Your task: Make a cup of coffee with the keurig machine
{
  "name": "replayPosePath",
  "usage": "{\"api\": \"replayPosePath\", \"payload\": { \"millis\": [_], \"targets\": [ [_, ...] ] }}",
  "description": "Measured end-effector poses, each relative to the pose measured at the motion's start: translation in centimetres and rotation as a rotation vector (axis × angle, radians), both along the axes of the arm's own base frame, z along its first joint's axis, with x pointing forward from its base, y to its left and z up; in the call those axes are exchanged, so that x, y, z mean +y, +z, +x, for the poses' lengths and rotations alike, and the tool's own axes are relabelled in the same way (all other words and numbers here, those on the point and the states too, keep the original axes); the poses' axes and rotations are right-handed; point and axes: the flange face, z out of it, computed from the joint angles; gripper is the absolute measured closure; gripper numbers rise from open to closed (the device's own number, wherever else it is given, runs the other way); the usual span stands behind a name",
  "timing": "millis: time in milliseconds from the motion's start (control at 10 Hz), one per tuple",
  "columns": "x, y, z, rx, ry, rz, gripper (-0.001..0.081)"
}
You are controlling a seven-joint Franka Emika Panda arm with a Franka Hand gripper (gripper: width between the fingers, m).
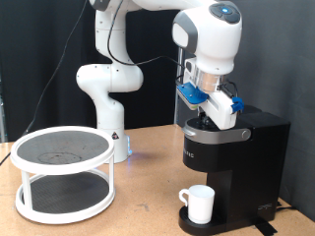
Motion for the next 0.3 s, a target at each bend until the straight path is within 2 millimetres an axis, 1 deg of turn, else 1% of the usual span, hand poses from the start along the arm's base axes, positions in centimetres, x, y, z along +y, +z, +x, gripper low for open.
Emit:
{"api": "replayPosePath", "payload": {
  "millis": [200,300],
  "targets": [
    [0.31,0.29,-0.25,-0.047,0.017,0.03,0.0806],
    [0.54,0.85,-0.74,-0.08,0.02,0.067,0.0806]
  ]
}}
